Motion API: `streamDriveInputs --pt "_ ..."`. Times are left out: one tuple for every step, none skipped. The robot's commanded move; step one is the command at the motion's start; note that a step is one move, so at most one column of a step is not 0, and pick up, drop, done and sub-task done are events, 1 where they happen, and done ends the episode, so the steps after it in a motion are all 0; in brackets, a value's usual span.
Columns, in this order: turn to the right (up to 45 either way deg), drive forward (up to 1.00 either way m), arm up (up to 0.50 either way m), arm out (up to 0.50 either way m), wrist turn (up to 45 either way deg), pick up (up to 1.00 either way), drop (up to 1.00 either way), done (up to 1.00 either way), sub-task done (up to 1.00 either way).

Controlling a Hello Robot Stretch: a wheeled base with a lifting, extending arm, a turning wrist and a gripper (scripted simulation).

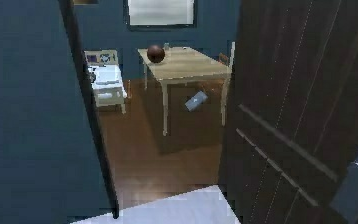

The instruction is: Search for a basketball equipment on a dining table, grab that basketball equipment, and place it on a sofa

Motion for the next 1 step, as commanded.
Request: streamDriveInputs --pt "-3.0 0.00 0.00 0.00 0.0 0.00 0.00 0.00 0.00"
